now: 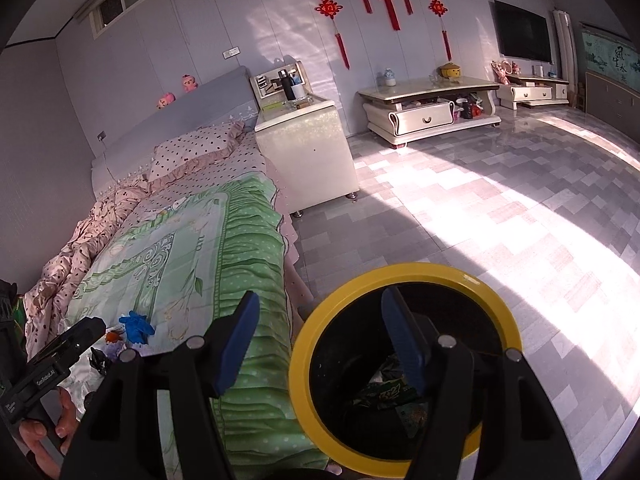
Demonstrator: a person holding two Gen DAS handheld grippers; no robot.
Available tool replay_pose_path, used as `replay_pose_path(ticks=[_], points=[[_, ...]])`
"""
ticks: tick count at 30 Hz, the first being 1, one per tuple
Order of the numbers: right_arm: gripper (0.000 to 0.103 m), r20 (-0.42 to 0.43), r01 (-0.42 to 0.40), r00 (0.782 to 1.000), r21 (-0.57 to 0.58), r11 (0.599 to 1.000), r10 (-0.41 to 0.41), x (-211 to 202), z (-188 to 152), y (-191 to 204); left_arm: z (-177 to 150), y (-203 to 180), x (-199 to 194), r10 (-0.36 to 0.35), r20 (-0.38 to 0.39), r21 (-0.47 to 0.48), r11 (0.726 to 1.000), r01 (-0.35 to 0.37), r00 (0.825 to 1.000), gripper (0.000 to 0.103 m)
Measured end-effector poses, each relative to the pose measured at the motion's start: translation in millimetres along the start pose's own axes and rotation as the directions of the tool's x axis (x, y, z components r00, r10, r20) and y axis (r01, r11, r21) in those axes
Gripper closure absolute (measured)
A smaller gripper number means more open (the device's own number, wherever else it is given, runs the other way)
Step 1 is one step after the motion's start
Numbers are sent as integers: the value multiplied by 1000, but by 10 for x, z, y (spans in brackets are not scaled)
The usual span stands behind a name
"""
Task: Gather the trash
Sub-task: 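Move both tools back over the bed toward the remaining trash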
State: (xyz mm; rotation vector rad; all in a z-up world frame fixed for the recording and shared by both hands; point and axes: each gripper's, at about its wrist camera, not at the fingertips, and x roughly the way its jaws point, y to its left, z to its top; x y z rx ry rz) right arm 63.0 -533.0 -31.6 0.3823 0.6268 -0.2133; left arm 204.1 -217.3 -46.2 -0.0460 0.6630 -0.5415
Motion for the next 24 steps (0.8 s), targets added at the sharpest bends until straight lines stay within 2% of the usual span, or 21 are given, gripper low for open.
replay_pose_path(ticks=[3,11,17,24], points=[[38,-5,-29,1000,-39,999,29,41,2,238,2,217,-152,39,15,-13,999,-39,999,22],[38,-42,-135,991,-123,983,130,181,-35,936,-68,847,-563,148,43,-61,988,-145,988,21],[38,-91,-205,977,-183,962,191,365,-160,1467,-192,1337,-832,238,36,-93,968,-234,971,21],[38,-180,-260,958,-224,939,222,684,-391,1980,-429,1953,-1051,325,2,-150,935,-321,946,21]])
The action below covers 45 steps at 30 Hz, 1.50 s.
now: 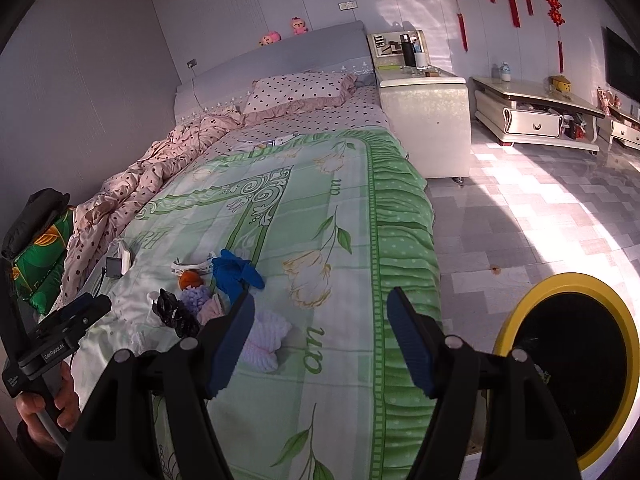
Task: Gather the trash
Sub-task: 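Move both tools back over the bed toward the remaining trash, then grasp the white tissue with the left gripper while the right grasps the lavender mesh puff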
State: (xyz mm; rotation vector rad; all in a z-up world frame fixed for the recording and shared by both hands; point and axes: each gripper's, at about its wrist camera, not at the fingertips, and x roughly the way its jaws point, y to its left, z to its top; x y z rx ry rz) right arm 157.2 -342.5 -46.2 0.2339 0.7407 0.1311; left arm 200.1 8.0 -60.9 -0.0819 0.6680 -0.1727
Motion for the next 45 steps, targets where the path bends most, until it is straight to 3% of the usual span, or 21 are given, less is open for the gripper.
replay_pose_path(ticks=[6,17,37,40,42,45], points=[[38,-65,-15,998,-27,1000,14,380,-75,282,-142,503,44,62,-28,-40,997,-63,998,21],[38,-160,-19,987,-52,998,10,979,-189,592,-460,1065,262,121,-104,-123,983,-134,987,21],[38,-299,21,954,-53,998,-36,1688,-441,610,-835,1210,878,100,-216,-146,980,-133,971,23],[39,-309,21,950,-57,998,-38,1777,-470,629,-863,1208,955,101,-224,-141,981,-135,969,28],[45,-311,17,950,-64,998,-37,1818,-482,650,-880,1220,1017,101,-238,-142,980,-137,966,34],[51,-307,11,951,-85,996,-37,1853,-493,706,-923,1224,1087,104,-254,-130,981,-140,962,49]])
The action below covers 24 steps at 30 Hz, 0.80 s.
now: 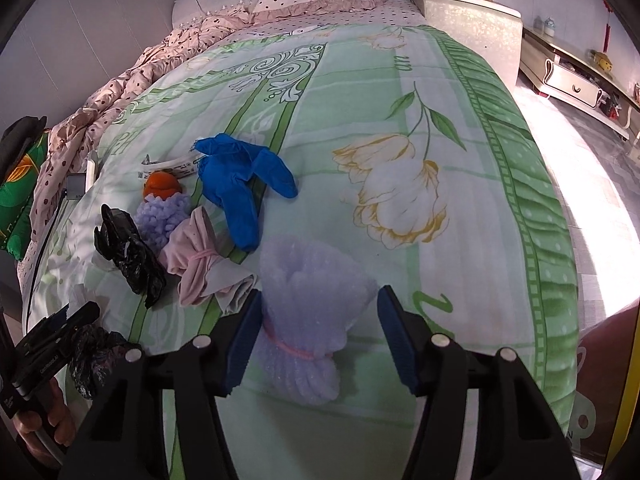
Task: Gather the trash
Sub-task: 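Grasp the white tissue with the left gripper while the right grasps the lavender mesh puff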
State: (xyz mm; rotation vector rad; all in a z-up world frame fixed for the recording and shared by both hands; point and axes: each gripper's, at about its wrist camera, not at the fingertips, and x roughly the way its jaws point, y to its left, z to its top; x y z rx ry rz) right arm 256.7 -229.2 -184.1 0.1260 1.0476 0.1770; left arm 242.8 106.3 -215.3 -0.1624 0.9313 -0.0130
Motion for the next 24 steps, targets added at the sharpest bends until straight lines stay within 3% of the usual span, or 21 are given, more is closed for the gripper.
replay_pose_path(ticks=[4,7,24], points=[[56,9,-1,1000,-33,999,1,14,9,78,-4,-28,22,-7,4,20,1000,7,1000,66],[64,20,-7,1000,-45,999,8,1,15,106,-6,-51,17,-6,10,30,1000,6,1000,71],[68,112,-74,991,-43,996,79,-643,-43,95,102,-47,-395,-1,75,18,1000,0,997,73]])
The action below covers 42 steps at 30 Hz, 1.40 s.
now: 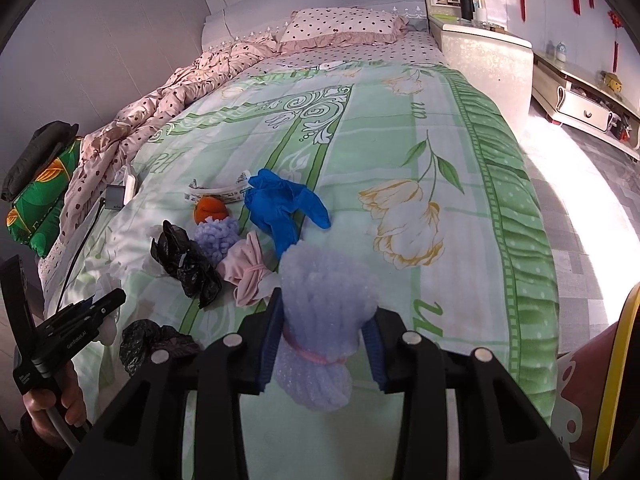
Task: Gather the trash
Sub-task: 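Grasp the white tissue with the left gripper while the right grasps the lavender mesh puff, then carry the tissue and puff to the bin and open both grippers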
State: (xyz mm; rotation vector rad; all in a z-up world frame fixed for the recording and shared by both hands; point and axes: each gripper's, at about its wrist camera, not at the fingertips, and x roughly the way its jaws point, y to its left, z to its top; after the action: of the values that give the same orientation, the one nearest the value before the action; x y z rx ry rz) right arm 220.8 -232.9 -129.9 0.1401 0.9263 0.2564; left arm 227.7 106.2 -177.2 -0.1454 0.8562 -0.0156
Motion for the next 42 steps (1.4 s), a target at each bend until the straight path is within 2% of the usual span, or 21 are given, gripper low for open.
replay_pose_path(ticks=[6,13,24,32,42], points=[[68,54,-26,998,4,1000,26,-384,6,-9,73,-142,-305,-1,45,13,1000,1,999,73],[68,149,-41,988,5,999,40,-964,20,-91,230,-476,-752,-29,125,48,999,23,992,73],[68,292,6,956,49,999,-21,-1860,16,-559,456,-1285,-1268,-115,200,140,986,88,973,73],[68,361,65,927,111,992,-101,-2397,-26,-1026,546,-2046,-1466,-210,207,228,960,162,955,73],[68,402,138,891,201,970,-211,-2867,-157,-1606,528,-3028,-1572,-346,167,322,904,280,923,73]])
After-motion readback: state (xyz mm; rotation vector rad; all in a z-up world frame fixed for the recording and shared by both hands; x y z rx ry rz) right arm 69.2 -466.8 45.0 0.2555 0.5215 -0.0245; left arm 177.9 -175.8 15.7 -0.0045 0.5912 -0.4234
